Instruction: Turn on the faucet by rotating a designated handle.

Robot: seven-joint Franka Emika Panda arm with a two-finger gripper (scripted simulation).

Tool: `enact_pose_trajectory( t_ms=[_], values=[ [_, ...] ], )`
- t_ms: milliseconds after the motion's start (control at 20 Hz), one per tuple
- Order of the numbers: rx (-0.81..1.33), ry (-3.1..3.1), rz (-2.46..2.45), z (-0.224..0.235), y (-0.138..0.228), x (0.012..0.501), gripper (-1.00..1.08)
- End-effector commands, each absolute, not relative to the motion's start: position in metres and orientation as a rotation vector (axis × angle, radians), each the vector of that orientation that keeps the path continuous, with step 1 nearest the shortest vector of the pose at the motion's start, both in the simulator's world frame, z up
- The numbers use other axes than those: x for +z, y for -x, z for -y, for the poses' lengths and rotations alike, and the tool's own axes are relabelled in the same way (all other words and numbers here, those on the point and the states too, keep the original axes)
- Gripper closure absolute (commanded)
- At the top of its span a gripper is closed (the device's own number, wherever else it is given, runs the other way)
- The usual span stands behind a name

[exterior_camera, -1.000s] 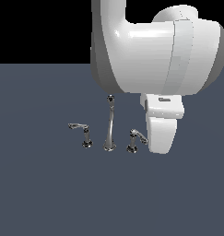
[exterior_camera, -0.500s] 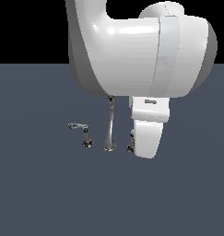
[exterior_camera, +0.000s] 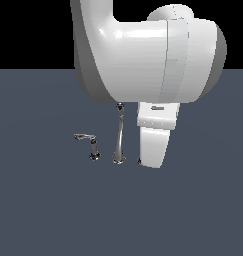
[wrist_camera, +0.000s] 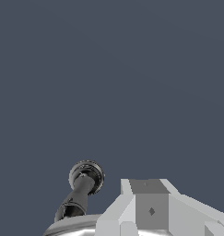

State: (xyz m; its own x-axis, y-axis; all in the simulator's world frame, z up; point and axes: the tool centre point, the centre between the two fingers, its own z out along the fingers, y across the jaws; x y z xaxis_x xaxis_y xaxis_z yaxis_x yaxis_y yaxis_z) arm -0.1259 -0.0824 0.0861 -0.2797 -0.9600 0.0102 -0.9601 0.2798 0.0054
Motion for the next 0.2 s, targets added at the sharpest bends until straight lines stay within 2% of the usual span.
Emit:
enact_pose_trajectory(
  t_ms=[0, 150],
  values=[
    [0.001, -1.994, 2.427, 0.034, 0.111, 0.086, 1.08],
    [0.000, -2.002, 2.421, 0.024, 0.107, 0.086, 1.08]
  ],
)
